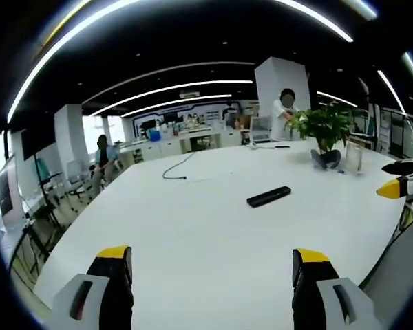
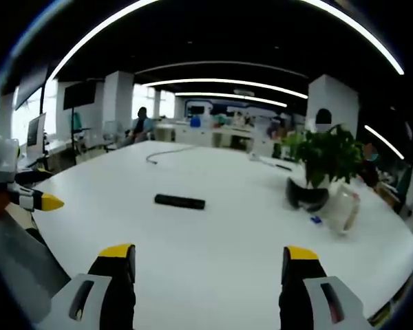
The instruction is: Press the specified remote control buttons in sequence, fully releasing each button before pressing the next.
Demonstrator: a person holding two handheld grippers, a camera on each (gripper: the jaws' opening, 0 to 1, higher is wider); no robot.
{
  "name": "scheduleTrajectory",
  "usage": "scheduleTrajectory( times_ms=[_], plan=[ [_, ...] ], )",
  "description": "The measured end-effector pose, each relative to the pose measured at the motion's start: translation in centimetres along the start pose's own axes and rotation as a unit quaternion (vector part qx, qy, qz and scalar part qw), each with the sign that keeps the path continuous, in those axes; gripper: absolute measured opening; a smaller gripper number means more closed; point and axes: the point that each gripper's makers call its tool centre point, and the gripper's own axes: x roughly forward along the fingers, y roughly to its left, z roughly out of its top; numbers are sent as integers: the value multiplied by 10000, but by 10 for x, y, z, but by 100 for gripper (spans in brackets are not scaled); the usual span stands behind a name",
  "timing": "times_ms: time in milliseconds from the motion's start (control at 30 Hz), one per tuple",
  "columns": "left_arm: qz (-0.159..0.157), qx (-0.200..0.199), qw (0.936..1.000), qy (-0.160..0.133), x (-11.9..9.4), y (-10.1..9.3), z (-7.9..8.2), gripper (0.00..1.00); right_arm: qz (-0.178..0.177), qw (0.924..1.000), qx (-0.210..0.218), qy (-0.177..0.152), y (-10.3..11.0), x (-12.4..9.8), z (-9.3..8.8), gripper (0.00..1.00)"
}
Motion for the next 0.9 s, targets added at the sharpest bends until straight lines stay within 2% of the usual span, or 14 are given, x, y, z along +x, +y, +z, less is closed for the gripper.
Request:
scheduleTrajectory(
  times_ms=[667, 900],
  plan=[
    [-40, 50, 9999, 77, 1, -2, -3, 100, -4, 10000, -13, 30, 0, 0, -1, 86],
    [-176, 15, 9998, 62, 2, -7, -1, 100, 4, 10000, -8, 40, 0, 0, -1, 85]
  ],
)
